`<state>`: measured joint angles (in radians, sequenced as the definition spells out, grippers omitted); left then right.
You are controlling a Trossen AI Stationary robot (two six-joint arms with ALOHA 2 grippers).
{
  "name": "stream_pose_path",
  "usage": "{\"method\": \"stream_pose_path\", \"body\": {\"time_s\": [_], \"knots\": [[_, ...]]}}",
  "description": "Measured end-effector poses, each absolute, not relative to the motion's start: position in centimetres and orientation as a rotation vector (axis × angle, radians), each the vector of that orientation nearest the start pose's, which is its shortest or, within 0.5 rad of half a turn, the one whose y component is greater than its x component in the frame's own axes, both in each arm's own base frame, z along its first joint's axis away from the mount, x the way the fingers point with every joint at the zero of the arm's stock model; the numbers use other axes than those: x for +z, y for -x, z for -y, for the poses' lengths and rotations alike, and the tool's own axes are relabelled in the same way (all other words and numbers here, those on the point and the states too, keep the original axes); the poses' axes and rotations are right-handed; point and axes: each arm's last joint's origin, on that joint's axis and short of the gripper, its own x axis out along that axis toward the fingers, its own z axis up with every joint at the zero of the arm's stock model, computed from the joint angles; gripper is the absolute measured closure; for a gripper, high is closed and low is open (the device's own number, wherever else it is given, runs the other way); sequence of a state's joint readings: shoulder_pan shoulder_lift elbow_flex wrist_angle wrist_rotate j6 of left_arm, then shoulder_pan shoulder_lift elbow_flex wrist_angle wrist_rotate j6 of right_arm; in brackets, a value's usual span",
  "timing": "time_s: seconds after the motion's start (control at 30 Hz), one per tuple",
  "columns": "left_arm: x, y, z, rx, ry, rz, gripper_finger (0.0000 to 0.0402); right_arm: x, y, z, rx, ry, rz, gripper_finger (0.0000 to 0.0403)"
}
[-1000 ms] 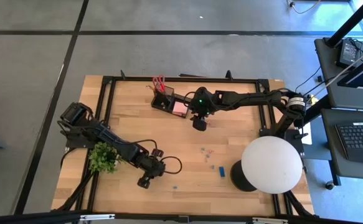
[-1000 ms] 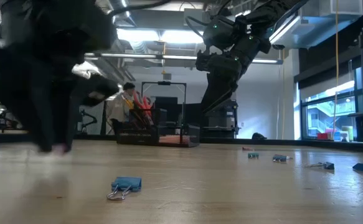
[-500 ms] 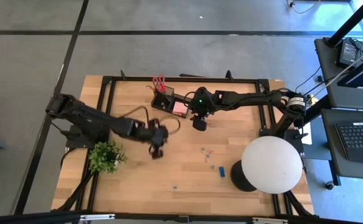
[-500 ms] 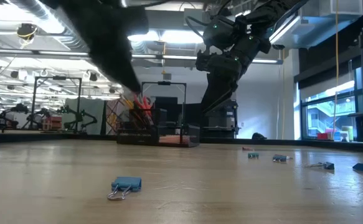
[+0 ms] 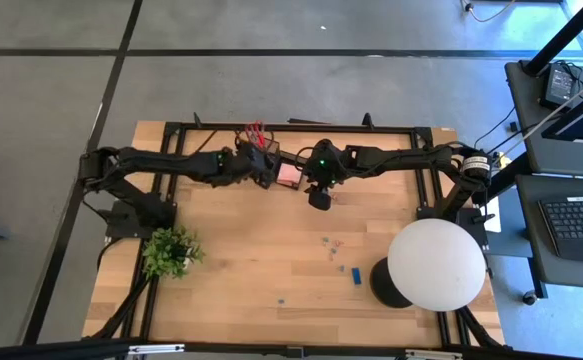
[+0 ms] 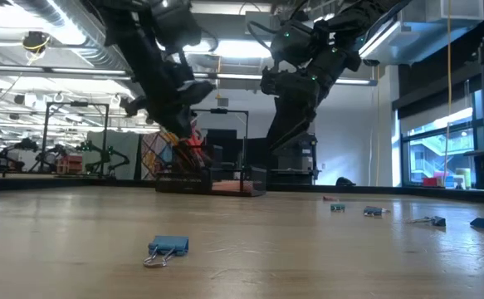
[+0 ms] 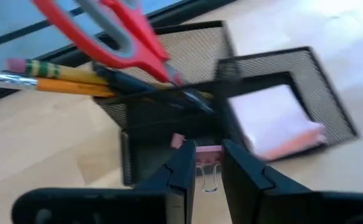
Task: Pick and place office supplies into organizer
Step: Put the pink binder clip into the black desk organizer
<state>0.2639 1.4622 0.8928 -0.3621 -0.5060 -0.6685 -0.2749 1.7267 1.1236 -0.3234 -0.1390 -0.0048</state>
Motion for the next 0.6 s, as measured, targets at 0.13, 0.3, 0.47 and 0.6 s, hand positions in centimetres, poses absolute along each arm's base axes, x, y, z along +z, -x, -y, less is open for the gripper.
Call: {"method": "stream_pose_path", "body": {"time_s": [0.13, 0.3, 0.47, 0.6], "knots": [[20.3, -27.1, -10.2, 1.054, 0.476, -0.668, 0.0343, 19.8, -34.3, 9.3, -0.124, -0.184, -0.899, 0.0221], [19.5, -27.7, -11.1, 1.071, 0.49, -0.643, 0.0343, 19.9, -34.4, 9.3, -0.124, -0.182, -0.89, 0.0221], [18.6, -28.2, -11.3, 1.051, 0.508, -0.655, 0.0343, 19.9, -34.4, 9.3, -0.124, -0.183, -0.891, 0.0221], [18.0, -28.5, -11.3, 1.049, 0.505, -0.677, 0.0343, 19.9, -34.4, 9.3, -0.123, -0.182, -0.892, 0.0221]]}}
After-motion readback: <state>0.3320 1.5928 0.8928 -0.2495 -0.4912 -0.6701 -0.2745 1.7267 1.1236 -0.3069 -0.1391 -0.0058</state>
